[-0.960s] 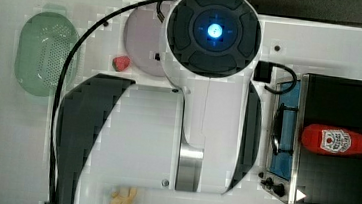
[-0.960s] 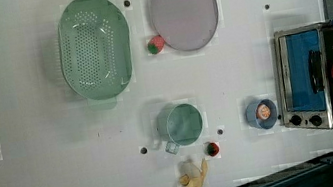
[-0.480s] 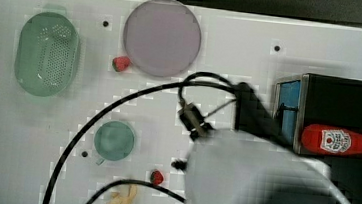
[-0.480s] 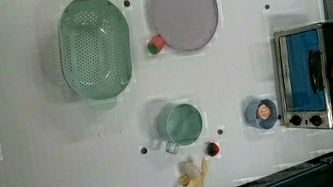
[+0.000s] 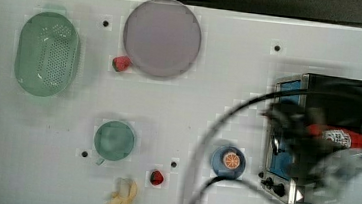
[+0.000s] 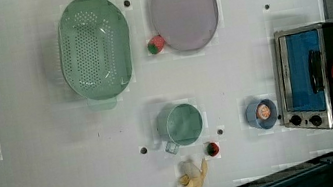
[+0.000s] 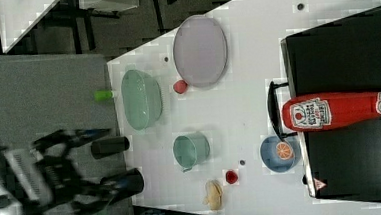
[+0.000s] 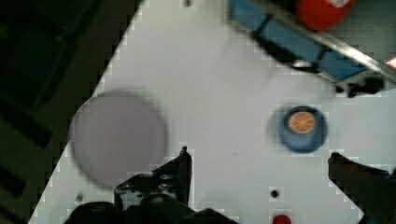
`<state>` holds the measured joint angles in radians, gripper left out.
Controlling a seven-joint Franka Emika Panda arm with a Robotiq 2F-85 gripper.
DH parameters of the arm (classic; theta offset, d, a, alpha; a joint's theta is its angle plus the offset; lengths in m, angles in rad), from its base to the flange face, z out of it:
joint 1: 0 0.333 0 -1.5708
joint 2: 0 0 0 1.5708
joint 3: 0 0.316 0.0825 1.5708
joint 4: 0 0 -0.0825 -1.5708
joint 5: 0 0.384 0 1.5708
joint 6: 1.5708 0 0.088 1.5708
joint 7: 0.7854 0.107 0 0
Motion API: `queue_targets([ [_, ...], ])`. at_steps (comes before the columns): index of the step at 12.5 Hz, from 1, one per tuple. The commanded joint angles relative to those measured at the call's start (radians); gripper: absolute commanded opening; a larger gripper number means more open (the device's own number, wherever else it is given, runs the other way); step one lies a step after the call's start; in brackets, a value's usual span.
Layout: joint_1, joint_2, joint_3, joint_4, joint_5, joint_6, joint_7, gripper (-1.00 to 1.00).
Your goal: Pick Ketchup from oven and place it on table.
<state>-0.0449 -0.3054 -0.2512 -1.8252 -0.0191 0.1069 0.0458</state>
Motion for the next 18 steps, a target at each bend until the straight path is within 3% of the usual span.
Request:
queue_targets([
  [1,-0.050,0.140,-0.123,-0.029,-0.012,0.075,-0.002,1.00],
  [8,-0.062,0.419,-0.302,-0.029,0.027,0.353,-0.002,1.00],
  [12,-0.081,0.537,-0.322,-0.041,0.140,0.407,-0.002,1.00],
  [18,-0.092,0.571,-0.320,-0.119,0.196,0.512,-0.002,1.00],
])
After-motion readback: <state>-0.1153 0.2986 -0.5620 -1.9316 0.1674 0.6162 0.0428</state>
